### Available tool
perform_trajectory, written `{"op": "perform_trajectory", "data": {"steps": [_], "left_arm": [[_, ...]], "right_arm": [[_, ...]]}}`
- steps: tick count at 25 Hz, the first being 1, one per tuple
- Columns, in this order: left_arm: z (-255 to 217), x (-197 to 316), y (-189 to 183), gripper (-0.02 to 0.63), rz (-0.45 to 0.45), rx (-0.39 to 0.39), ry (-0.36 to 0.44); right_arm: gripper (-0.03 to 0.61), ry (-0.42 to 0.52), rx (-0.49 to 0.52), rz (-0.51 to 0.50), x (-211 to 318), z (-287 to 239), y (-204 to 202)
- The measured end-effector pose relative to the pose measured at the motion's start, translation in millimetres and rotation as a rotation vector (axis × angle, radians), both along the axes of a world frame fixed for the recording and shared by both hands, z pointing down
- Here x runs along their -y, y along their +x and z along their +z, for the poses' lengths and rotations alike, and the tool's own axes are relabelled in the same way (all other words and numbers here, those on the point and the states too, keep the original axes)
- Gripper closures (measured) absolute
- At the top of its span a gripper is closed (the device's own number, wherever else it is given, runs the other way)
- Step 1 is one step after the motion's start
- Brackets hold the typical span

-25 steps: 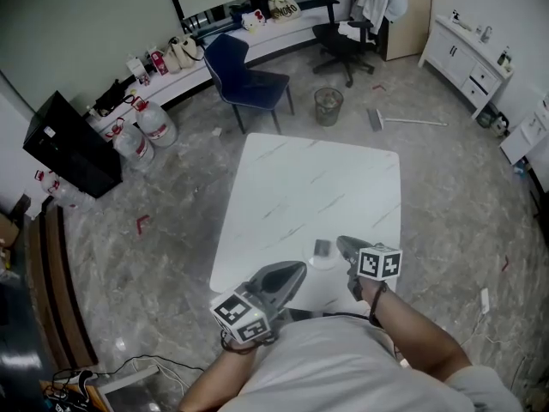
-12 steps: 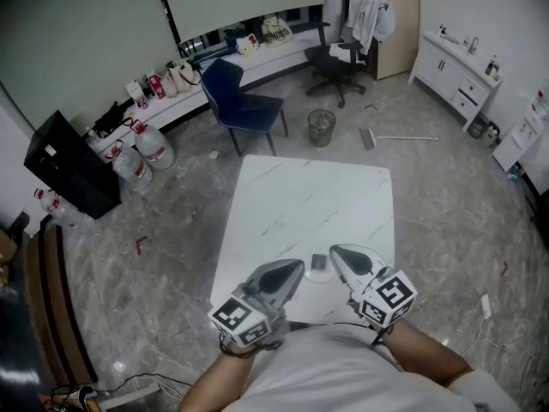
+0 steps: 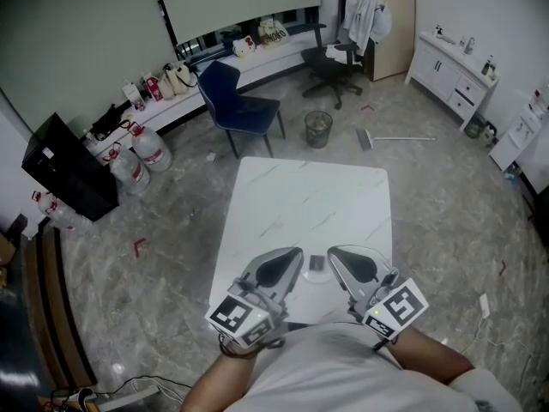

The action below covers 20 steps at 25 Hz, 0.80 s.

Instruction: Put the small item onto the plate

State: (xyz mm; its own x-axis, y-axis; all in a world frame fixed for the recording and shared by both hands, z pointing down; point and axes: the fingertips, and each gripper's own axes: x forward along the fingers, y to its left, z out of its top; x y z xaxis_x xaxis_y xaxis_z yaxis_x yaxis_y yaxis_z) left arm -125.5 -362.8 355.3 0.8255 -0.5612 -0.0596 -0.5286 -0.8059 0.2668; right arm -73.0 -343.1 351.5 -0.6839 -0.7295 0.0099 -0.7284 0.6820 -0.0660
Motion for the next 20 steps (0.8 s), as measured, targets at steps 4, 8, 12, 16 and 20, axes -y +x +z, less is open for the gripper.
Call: {"op": "perform_trajectory", "data": {"steps": [4,8,12,16,20], "left_arm": [[-0.9,1.0,-2.6,0.609,-0.007,0.002,0.007],[2.6,4.7,-0.8,0.609,-0.012,0.003,-0.006],[5.3,5.0,1.6,0.609,-0.008,-0.003,-0.009],[6.5,5.0,1.2,0.609,-0.002,-0.008,-0.01],[8.4,-0.2,-0.8,0.608,-0.002,-0.01,-0.014]], "right_arm": [[0.577,0.015,-0.024,0.003,0.0,-2.9,-3.4],[0.577,0.025,-0.024,0.005,1.1,-9.7,-1.0],[0.577,0.051,-0.052,0.006,-2.3,-13.7,-1.0],[0.577,0.069,-0.062,0.002,-5.2,-20.9,-4.6],[0.577,0.071,-0.057,0.003,-10.0,-21.7,-6.8]]}}
